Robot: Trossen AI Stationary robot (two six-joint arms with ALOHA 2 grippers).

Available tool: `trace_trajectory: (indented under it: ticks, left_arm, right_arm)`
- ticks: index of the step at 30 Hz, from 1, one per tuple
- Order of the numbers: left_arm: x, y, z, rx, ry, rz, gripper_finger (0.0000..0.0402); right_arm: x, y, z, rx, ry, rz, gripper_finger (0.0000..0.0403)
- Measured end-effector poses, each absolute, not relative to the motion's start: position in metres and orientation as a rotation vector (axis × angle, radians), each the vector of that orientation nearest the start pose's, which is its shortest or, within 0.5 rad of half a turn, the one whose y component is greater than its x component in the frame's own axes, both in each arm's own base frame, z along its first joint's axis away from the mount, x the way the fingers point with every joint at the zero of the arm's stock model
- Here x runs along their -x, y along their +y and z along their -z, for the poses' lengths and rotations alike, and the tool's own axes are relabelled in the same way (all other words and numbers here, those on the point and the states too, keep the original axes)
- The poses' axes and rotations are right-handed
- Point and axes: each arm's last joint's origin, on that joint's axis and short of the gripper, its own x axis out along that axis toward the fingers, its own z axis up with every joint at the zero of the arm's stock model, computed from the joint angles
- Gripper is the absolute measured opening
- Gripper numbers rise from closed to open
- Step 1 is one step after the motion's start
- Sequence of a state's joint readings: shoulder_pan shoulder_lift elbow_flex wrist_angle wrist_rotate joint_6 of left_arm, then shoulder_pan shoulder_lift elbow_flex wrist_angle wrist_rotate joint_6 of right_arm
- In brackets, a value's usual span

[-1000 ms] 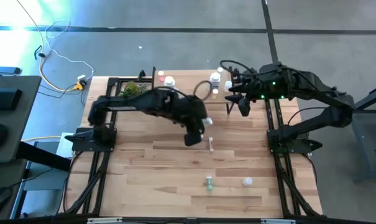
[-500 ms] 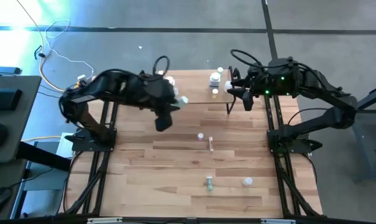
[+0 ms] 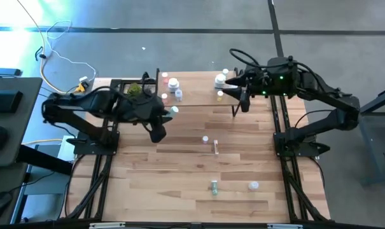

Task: Pick and place medicine bottles onto shelf by color
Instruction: Put the left green pill bottle on the shelf

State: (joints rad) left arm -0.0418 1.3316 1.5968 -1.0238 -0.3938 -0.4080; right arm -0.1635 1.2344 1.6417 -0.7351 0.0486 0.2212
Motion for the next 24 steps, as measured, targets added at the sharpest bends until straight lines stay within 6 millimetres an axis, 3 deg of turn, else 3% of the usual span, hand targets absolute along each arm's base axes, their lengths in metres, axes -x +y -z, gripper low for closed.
trace_trajectory:
  ticks: [7, 12, 24]
  left_arm:
    - [-0.244, 0.000, -0.384, 0.281, 0.401, -0.396, 0.0087]
    - [-0.250, -0.001, -0.363, 0.262, 0.323, -0.355, 0.0087]
    - [-0.265, -0.004, -0.349, 0.217, 0.206, -0.296, 0.0087]
  right_arm:
    - [-0.245, -0.040, -0.465, -0.219, 0.321, 0.185, 0.0189]
    - [-0.262, -0.043, -0.458, -0.209, 0.329, 0.179, 0.0211]
    - [-0.303, -0.030, -0.446, -0.071, 0.285, -0.118, 0.0227]
